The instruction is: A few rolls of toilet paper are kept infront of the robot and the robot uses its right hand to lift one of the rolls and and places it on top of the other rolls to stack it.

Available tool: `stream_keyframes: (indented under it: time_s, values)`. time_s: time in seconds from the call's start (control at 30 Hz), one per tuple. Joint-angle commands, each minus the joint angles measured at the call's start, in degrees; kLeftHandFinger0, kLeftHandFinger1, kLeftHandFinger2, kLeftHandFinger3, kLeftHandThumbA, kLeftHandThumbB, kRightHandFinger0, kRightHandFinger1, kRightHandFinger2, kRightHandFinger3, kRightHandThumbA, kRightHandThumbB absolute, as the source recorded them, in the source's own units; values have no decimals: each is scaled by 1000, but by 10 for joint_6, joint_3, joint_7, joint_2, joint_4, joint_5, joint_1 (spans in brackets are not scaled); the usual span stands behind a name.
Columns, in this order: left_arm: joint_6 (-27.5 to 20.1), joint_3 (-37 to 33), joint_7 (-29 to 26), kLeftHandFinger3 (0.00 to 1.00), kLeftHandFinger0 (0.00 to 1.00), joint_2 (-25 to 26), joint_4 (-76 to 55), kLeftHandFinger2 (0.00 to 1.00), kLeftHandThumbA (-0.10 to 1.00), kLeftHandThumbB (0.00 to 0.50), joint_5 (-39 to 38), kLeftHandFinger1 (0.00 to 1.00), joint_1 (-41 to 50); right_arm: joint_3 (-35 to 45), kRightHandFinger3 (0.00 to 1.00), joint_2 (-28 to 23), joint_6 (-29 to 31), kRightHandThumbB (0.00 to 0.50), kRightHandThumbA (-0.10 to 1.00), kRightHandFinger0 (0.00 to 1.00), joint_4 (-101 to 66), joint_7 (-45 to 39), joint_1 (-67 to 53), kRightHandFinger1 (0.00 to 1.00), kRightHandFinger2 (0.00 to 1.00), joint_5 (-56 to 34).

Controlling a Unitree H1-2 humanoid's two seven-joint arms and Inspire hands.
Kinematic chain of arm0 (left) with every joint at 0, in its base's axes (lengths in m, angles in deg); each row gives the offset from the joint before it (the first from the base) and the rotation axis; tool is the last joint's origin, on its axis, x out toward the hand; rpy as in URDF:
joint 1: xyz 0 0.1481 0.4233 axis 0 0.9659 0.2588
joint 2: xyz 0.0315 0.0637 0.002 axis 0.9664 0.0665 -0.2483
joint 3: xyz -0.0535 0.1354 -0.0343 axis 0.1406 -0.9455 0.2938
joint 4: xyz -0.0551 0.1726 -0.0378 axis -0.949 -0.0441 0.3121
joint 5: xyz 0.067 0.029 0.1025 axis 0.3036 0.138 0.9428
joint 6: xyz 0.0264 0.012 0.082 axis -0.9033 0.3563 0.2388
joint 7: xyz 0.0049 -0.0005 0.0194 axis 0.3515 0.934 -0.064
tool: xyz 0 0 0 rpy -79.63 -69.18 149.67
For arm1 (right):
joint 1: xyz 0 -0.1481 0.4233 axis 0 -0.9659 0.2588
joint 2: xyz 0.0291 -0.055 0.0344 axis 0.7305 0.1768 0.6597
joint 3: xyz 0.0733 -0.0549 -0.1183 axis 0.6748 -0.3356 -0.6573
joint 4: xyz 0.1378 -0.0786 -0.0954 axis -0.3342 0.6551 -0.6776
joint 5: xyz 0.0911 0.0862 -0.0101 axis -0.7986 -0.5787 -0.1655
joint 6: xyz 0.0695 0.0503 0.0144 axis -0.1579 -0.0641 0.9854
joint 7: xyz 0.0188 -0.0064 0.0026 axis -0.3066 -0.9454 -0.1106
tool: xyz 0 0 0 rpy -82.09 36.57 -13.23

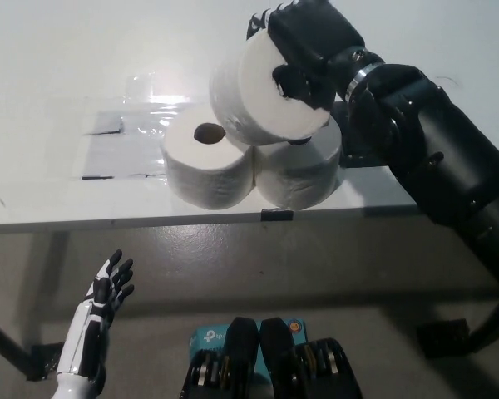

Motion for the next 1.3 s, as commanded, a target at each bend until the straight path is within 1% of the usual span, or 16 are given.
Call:
stream_keyframes:
  time_s: [0.0, 0.13, 0.53, 0.63, 0.67, 0.73, 0.77, 0.83, 0.9, 0.93, 0.97, 1.07, 1.1, 1.17, 1.23, 1.27]
  values:
    - [-10, -2, 6, 1000, 1000, 4, -13, 1000, 1000, 86, 1, 1000, -3, 7, 120, 4, -9, 0, 534, 0, -1, -32, 52, 0, 115, 8]
    - [-5, -1, 7, 1000, 1000, 3, -16, 1000, 1000, 100, -3, 1000, -3, 7, 172, 7, -3, 0, 505, 0, 9, -35, 56, 0, 136, 11]
    - [-10, -2, 7, 1000, 1000, 4, -15, 1000, 1000, 105, 0, 1000, -6, -9, 97, 10, 23, 0, 401, 0, 58, -7, 68, 0, 147, 36]
    - [-7, -2, 7, 1000, 1000, 5, -18, 1000, 1000, 109, 1, 1000, -5, -13, 196, 13, 21, 0, 459, 0, 86, -2, 81, 27, 159, 39]
    - [-6, -2, 7, 1000, 1000, 5, -18, 1000, 1000, 108, 1, 1000, -5, -15, 258, 13, 20, 0, 479, 28, 95, -2, 86, 67, 219, 42]
    - [-7, -3, 7, 1000, 1000, 5, -17, 1000, 1000, 105, 2, 1000, -5, -16, 395, 14, 15, 0, 507, 0, 101, -4, 91, 50, 196, 44]
    - [-9, -3, 7, 1000, 1000, 5, -16, 1000, 1000, 103, 1, 1000, -5, -17, 407, 14, 15, 0, 513, 0, 105, -2, 93, 31, 183, 47]
    - [-9, -2, 7, 1000, 1000, 5, -15, 1000, 1000, 100, 0, 1000, -5, -18, 605, 18, 11, 0, 512, 8, 119, 0, 101, 51, 213, 49]
    - [-8, -2, 7, 1000, 1000, 5, -16, 1000, 1000, 101, 0, 1000, -3, -18, 695, 21, 10, 13, 507, 0, 125, 6, 104, 10, 184, 51]
    - [-8, -3, 7, 1000, 1000, 5, -16, 1000, 1000, 92, 2, 1000, -3, -18, 877, 22, 10, 41, 516, 0, 128, 11, 105, 1, 174, 52]
    - [-7, -2, 6, 1000, 1000, 5, -17, 1000, 1000, 93, 2, 1000, -2, -17, 990, 23, 6, 79, 546, 82, 128, 9, 106, 83, 246, 52]
    - [-8, -1, 8, 1000, 1000, 4, -15, 1000, 1000, 117, -5, 1000, -2, -20, 1000, 25, -28, 163, 696, 296, 119, -34, 113, 346, 545, 60]
    - [-7, -2, 7, 1000, 1000, 4, -17, 1000, 1000, 107, -1, 1000, -2, -23, 1000, 26, -44, 193, 738, 496, 117, -61, 119, 587, 758, 61]
    - [-9, -2, 6, 1000, 1000, 4, -17, 1000, 1000, 101, 0, 1000, -1, -33, 1000, 27, -63, 232, 833, 759, 116, -100, 127, 807, 923, 68]
    - [-9, -2, 5, 1000, 1000, 2, -17, 1000, 1000, 96, 0, 1000, -5, -41, 1000, 26, -77, 281, 894, 812, 119, -164, 144, 933, 1000, 60]
    - [-9, -2, 5, 1000, 1000, 2, -17, 1000, 1000, 93, 0, 1000, -5, -42, 1000, 26, -80, 296, 907, 779, 119, -179, 146, 978, 1000, 55]
